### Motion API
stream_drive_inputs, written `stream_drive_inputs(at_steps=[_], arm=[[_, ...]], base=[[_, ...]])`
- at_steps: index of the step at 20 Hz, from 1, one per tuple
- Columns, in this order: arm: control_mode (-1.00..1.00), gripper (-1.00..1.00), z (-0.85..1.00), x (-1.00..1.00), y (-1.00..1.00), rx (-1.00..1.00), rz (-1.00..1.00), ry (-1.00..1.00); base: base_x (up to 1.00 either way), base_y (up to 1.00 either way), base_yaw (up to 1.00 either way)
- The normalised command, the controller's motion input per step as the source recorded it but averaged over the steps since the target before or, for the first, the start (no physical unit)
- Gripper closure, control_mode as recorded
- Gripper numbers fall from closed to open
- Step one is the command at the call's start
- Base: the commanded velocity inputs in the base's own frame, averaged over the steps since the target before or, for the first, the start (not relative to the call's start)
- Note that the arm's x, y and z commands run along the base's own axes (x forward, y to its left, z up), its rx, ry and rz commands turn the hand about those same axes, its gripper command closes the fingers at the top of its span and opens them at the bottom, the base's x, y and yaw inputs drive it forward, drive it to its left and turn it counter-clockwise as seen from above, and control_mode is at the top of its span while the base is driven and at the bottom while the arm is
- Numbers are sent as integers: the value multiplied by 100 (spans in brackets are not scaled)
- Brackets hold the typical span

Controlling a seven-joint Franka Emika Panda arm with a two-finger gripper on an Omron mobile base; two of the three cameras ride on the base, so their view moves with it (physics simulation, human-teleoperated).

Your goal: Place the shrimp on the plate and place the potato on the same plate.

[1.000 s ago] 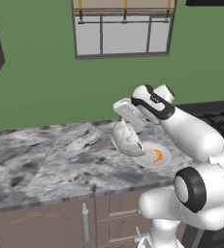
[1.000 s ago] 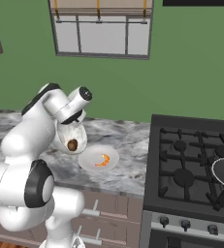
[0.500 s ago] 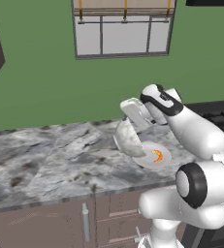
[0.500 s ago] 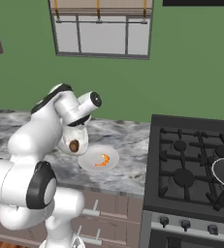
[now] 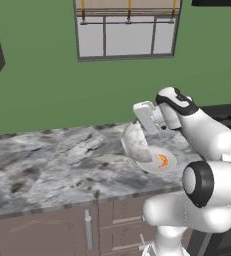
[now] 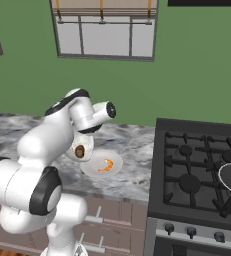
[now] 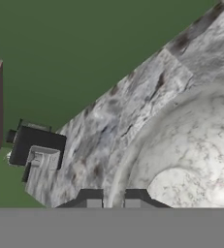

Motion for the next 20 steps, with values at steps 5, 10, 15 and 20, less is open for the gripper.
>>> stream_drive_inputs(at_steps=[5, 10, 15, 20], arm=[[-100, 100, 4, 14, -22, 9, 0, 0], [-100, 100, 2, 15, -20, 8, 0, 0], [-100, 100, 0, 4, -15, 6, 0, 0], [-100, 100, 0, 0, -7, 4, 0, 0]], base=[[0, 0, 0], [0, 0, 0], [0, 0, 0], [0, 0, 0]])
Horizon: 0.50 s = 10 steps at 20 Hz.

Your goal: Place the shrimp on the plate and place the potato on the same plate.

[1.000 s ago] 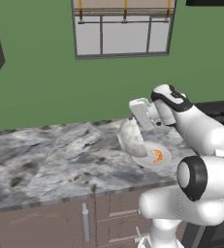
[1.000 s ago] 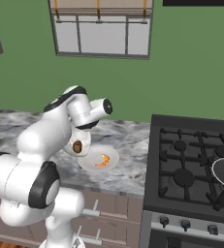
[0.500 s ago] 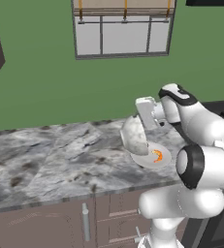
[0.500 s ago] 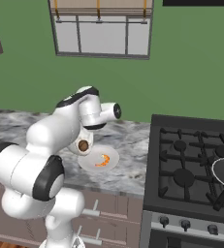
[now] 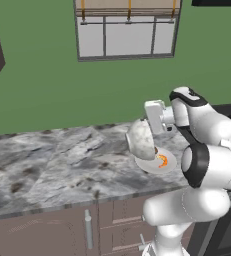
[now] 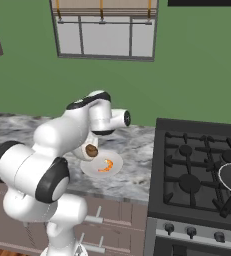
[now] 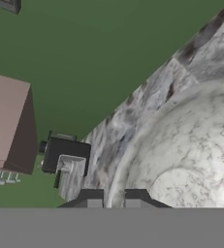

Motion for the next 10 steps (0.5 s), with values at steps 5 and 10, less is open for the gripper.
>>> stream_drive_inputs(at_steps=[5, 10], arm=[[-100, 100, 0, 1, 0, 1, 0, 0], [-100, 100, 0, 0, -1, 4, 0, 0]], base=[[0, 0, 0], [0, 0, 0]])
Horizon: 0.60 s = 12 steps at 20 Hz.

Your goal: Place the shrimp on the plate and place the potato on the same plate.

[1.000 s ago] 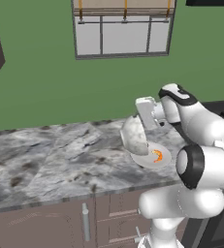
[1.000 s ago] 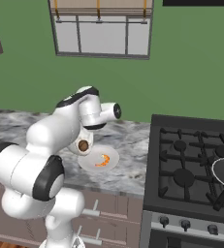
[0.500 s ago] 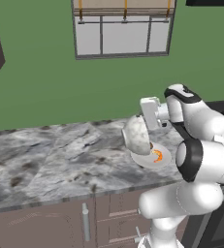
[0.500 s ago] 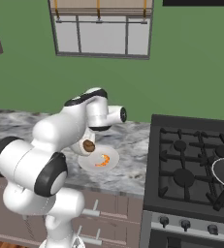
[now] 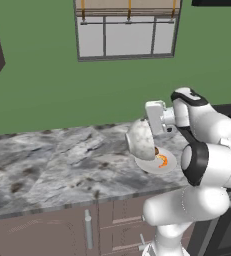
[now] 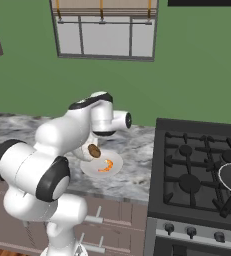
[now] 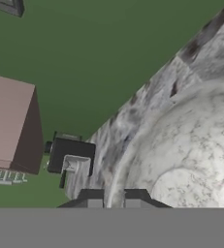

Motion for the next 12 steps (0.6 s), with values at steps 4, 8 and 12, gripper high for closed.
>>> stream_drive_inputs(at_steps=[4, 8, 12], arm=[[-100, 100, 0, 0, -2, 6, 0, 0], [-100, 100, 0, 0, -5, 7, 0, 0], [-100, 100, 0, 0, 0, 1, 0, -1]], base=[[0, 0, 0], [0, 0, 0], [0, 0, 0]])
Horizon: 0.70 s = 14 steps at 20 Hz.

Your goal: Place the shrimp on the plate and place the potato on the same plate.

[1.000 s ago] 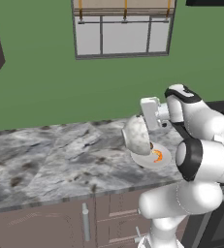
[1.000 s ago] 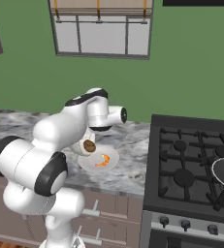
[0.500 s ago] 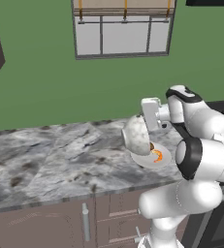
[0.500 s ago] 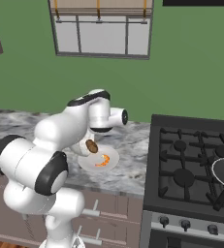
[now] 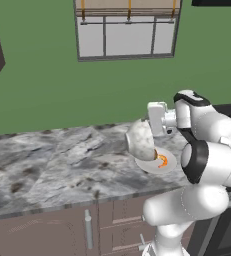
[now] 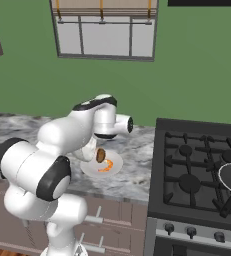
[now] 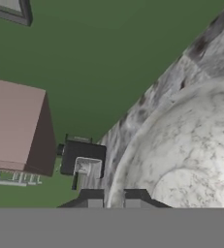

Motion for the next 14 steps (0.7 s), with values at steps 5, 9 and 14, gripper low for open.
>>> stream_drive_inputs(at_steps=[5, 9, 14], arm=[[-100, 100, 1, 0, 6, -4, -1, -1], [-100, 100, 0, 0, 23, -16, -5, -1], [-100, 100, 15, 0, 48, -22, -8, 0]], base=[[0, 0, 0], [0, 0, 0], [0, 0, 0]])
